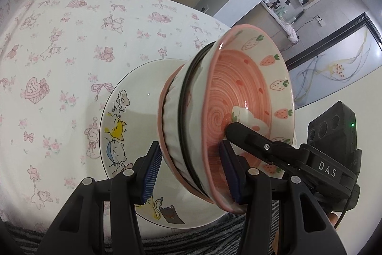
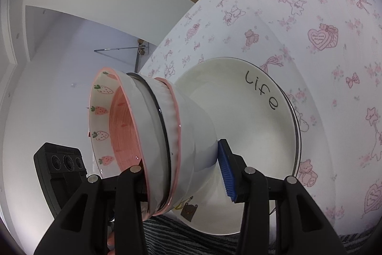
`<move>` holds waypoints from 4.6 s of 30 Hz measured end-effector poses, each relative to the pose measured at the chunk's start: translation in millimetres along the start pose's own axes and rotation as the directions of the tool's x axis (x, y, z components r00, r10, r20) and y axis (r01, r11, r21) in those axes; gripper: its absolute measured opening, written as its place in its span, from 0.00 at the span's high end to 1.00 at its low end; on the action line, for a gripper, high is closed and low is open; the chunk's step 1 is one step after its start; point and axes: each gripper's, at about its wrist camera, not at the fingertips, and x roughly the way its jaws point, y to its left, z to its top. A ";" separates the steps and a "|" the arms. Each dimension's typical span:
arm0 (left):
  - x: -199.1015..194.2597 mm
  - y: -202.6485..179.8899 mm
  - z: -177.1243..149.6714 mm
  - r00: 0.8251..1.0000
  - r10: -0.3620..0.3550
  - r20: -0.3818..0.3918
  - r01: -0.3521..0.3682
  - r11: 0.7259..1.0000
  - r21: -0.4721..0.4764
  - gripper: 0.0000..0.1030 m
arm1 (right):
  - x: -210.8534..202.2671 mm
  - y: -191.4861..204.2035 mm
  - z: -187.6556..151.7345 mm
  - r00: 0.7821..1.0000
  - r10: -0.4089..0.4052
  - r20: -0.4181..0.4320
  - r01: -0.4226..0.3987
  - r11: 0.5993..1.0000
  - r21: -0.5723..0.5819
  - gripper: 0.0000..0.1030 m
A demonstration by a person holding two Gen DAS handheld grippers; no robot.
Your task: Organize plates and bowls
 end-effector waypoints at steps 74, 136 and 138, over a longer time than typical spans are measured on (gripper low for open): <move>-140.2 -37.5 -66.4 0.674 0.003 0.739 -0.345 0.885 0.312 0.16 | -79.8 94.2 -58.5 0.805 -0.156 0.572 0.473 0.752 -0.460 0.08; -129.3 3.9 -170.8 0.472 0.059 0.879 -0.490 0.847 0.206 0.00 | -96.9 51.3 -177.7 0.570 0.056 0.820 0.603 0.649 -0.464 0.00; -128.6 4.3 -169.7 0.475 0.063 0.878 -0.489 0.848 0.204 0.00 | -97.5 51.0 -177.6 0.568 0.057 0.821 0.602 0.651 -0.462 0.00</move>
